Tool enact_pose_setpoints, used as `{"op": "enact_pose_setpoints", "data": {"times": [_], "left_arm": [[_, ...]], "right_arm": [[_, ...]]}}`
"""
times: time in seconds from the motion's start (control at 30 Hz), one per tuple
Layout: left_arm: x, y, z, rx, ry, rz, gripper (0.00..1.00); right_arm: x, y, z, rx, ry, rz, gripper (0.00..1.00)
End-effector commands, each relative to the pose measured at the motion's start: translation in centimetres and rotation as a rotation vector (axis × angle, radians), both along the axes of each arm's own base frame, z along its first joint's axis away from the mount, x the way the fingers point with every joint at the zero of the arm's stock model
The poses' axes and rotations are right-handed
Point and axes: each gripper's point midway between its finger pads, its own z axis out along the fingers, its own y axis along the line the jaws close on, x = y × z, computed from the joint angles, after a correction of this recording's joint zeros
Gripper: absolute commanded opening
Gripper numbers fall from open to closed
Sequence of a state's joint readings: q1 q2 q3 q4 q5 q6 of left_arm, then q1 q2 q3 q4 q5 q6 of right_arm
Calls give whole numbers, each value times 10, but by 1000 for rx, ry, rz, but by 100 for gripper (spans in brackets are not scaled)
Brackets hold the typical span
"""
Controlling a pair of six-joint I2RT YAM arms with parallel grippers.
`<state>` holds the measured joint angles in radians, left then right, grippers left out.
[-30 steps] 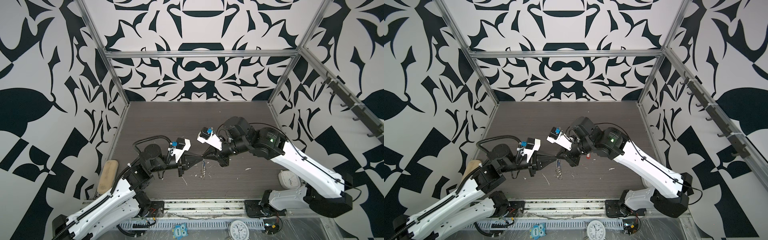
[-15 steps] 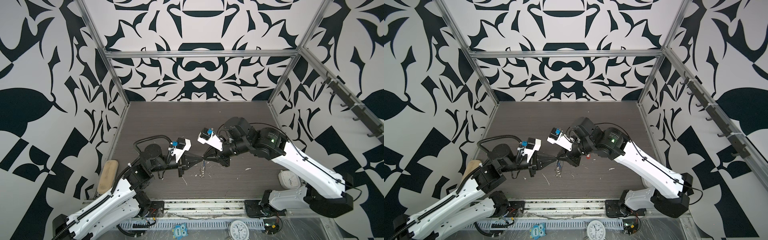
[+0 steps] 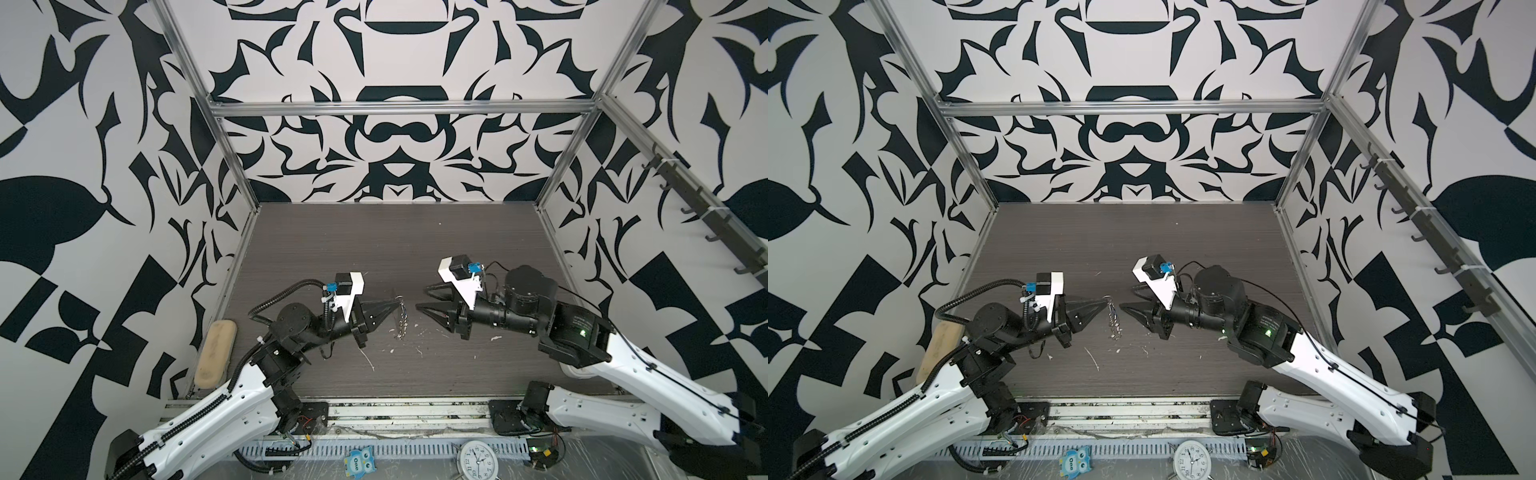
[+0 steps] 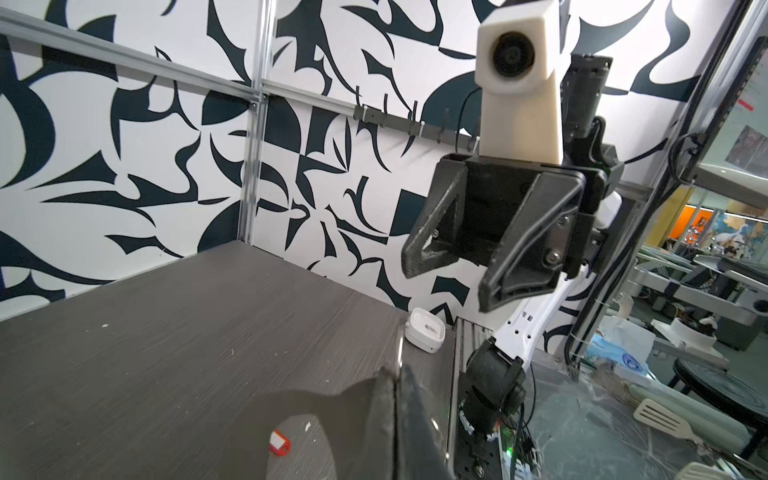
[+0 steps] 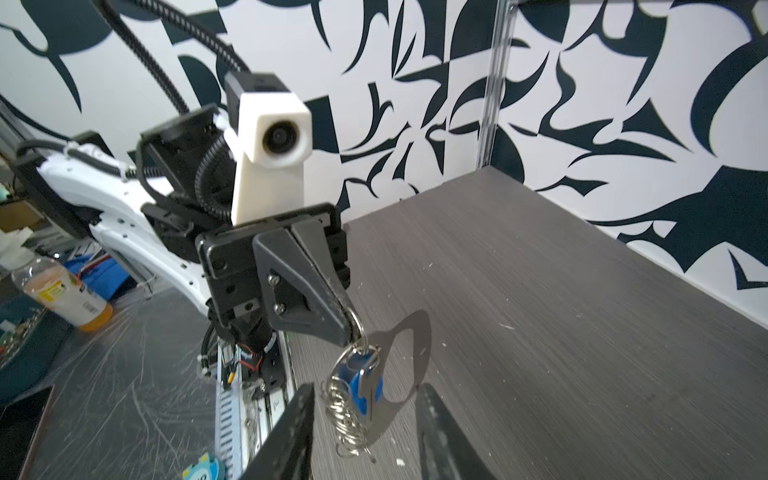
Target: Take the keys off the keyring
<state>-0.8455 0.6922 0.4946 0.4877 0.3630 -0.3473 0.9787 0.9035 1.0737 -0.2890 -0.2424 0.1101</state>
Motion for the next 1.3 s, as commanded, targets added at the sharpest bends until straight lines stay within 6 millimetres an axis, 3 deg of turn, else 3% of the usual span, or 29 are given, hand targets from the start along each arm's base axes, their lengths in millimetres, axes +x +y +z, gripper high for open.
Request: {"op": "enact_pose_setpoints", "data": {"times": [0.0,0.27,0.4,0.67,0.9,1.27], "left_arm": [[3,4,18,-82,-24,33,0],[9,4,15,-75,-10,65,0],[7,4,15,-72,-14,60,0],[3,1,14,-63,-21,29,0],[1,2,14,-66,-27,25,0],[0,2,13,-62,-27,25,0]], "right_arm": [[11,7,22,116,-20,-42,42],[22,8,6,102,2,-97,40],[15,16,4,99,13,-37,35],[4,29,10,112,6,66,43],[2,35,7,104,29,109,38],[4,21,14,126,3,63,34]]}}
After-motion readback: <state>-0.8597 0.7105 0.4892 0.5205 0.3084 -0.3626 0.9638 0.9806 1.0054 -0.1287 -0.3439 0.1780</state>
